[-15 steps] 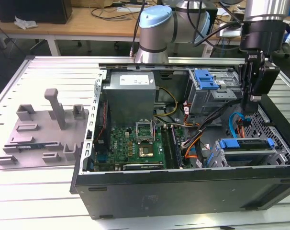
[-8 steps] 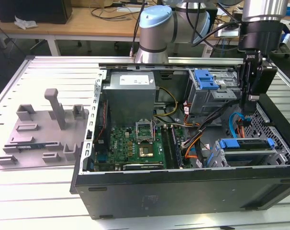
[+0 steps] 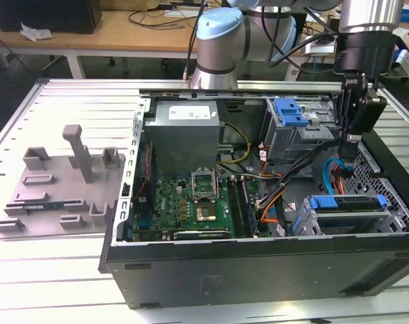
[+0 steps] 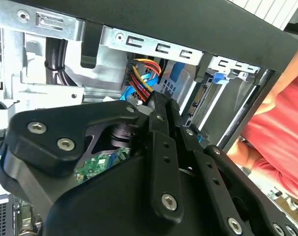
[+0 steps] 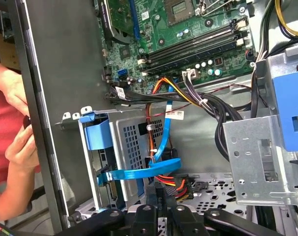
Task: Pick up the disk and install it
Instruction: 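Insert the first disk wire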
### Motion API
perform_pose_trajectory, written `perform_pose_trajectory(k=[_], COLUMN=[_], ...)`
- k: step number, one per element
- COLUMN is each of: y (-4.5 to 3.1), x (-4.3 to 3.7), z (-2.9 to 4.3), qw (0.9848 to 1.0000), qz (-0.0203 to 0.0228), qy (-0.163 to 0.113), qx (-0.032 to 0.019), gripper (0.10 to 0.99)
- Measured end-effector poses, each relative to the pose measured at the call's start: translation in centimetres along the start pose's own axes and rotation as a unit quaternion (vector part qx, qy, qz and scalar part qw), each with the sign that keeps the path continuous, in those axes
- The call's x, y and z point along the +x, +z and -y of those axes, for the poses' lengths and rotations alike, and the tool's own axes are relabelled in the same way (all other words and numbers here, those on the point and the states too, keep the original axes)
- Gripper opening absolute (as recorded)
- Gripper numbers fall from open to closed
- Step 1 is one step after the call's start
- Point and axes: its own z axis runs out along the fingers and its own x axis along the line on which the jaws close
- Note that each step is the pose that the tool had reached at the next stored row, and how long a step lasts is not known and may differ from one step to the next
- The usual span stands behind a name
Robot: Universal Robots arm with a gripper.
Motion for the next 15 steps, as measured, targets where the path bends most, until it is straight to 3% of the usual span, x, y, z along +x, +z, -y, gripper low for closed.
perform_pose_trajectory(k=[7,15], y=[0.01,0.01], x=[-0.01,0.23], z=[0.00,0.05], qw=[1.0000,1.0000], qz=[-0.0020,-0.0014], qy=[0.000,0.000], qx=[0.0004,0.0003], gripper=[0.169,0.169])
